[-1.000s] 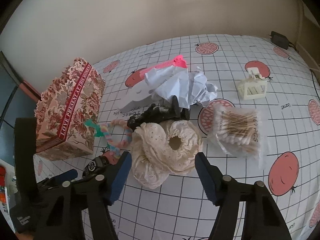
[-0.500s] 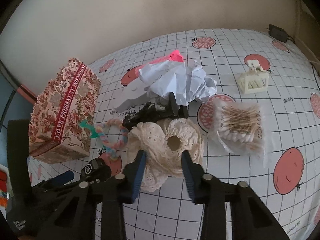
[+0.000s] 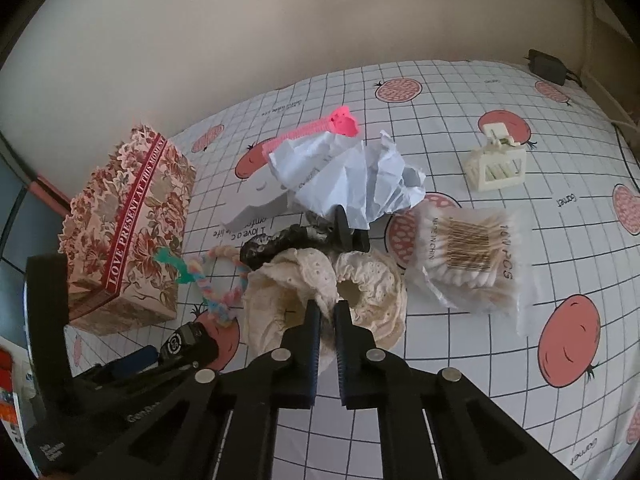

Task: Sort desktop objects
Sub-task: 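Close the right gripper on the cream lace fabric and lift it, then move the left gripper toward the rainbow rope toy while the right gripper holds the lace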

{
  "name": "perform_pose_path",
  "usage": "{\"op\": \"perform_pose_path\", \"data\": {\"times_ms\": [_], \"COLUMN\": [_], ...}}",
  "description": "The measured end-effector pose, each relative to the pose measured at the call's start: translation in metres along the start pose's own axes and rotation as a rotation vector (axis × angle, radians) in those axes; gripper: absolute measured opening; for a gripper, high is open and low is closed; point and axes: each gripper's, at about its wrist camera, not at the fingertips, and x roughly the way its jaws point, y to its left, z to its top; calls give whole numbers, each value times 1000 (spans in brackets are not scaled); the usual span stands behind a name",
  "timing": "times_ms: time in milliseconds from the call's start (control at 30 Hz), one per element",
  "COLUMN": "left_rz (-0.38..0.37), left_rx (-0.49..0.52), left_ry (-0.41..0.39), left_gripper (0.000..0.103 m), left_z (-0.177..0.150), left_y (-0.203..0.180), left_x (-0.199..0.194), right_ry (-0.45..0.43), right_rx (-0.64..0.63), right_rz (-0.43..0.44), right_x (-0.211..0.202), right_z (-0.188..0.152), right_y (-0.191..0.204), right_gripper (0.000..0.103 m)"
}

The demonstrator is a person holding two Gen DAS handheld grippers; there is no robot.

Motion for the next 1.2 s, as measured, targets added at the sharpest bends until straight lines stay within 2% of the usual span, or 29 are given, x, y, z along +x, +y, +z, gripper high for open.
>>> {"op": "perform_pose_path", "data": {"times_ms": [233,533,800,1200], "left_rz": [-7,-19,-34,-84], "left_rx": [0,15,20,10], "left_ry": [1,-8,-10,-72], "left_gripper": [72,70,70,70], "left_z": [3,6,9,20], "left_y": [4,14,23,32], "left_x": [0,-1,-5,-30], "right_ry": [-16,-124,-172,-264], "right_rx": [16,-32,-56,-48], "right_rz": [13,47,61,81], "right_x": [-12,-53,-72,-104], "right_z": [5,14,18,19], "right_y": [-1,17,26,31], "right_gripper": [8,7,7,7]}}
